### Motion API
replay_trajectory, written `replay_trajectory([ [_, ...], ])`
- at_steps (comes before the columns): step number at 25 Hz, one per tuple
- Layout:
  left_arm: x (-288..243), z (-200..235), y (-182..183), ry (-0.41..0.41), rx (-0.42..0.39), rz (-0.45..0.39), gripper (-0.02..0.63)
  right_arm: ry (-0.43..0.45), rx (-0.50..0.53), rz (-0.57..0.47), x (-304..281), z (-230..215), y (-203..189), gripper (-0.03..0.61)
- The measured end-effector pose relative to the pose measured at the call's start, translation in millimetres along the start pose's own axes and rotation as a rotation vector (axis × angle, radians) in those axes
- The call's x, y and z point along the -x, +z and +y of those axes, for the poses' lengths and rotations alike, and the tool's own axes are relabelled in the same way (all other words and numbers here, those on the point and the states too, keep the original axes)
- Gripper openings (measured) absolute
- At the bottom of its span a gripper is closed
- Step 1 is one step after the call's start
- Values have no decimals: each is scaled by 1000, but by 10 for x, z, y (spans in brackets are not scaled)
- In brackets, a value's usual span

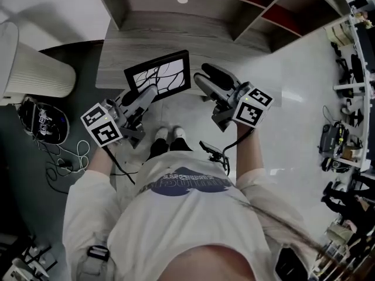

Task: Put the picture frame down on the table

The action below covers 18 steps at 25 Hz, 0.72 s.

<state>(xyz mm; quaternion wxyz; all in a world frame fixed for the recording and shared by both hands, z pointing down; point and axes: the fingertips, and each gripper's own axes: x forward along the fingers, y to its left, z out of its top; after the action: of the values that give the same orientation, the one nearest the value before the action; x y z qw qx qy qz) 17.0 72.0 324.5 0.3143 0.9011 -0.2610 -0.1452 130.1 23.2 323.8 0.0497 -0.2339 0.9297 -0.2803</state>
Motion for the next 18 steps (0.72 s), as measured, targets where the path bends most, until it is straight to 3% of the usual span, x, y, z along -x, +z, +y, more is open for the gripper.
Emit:
replay_trajectory([
  [7,-100,3,-145,-91,89,22,18,124,-31,97,-147,54,-222,196],
  [14,-109,44,-182,-95,85,39,18,140,45,123,-135,108,-301,94],
  [18,-118,67,-185,-96,69,49,18,117,68,116,-133,96,-313,94],
])
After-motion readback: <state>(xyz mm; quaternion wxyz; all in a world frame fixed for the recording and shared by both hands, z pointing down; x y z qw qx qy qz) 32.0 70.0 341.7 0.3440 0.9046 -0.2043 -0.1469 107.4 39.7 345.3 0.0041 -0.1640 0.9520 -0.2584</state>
